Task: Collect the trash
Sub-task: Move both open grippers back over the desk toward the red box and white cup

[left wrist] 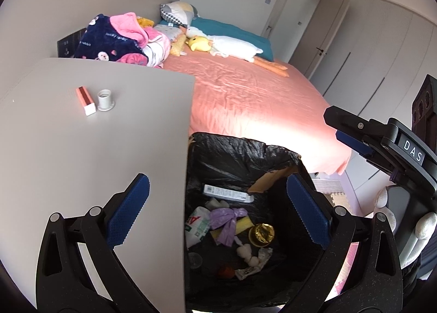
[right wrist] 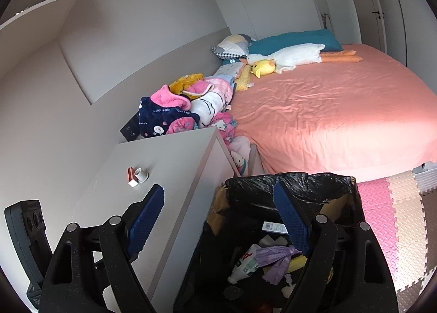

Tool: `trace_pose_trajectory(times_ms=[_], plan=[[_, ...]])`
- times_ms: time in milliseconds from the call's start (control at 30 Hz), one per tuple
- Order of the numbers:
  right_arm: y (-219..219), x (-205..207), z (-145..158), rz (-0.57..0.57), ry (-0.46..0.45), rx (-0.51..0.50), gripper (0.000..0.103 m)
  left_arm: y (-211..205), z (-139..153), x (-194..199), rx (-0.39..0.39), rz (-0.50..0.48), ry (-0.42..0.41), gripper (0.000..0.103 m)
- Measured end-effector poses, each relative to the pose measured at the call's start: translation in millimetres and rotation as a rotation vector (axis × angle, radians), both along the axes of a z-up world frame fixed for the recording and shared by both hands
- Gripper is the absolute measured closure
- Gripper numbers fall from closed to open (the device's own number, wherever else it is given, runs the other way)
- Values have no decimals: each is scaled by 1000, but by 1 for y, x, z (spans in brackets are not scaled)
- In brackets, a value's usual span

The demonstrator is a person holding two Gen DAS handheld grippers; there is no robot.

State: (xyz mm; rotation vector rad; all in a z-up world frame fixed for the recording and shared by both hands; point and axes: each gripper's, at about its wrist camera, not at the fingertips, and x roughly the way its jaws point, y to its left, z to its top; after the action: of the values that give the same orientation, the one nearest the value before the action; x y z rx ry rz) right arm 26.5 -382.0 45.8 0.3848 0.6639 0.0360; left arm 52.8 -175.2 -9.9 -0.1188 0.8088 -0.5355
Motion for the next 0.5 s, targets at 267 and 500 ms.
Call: trace_pose_trajectory(times_ms=[267, 500], plan=[[19, 13, -6, 38, 11, 4, 21, 29, -3, 8, 0, 65, 5, 6], [31, 23, -8, 63, 14, -5, 21, 46, -2, 13, 4, 124, -17, 6]])
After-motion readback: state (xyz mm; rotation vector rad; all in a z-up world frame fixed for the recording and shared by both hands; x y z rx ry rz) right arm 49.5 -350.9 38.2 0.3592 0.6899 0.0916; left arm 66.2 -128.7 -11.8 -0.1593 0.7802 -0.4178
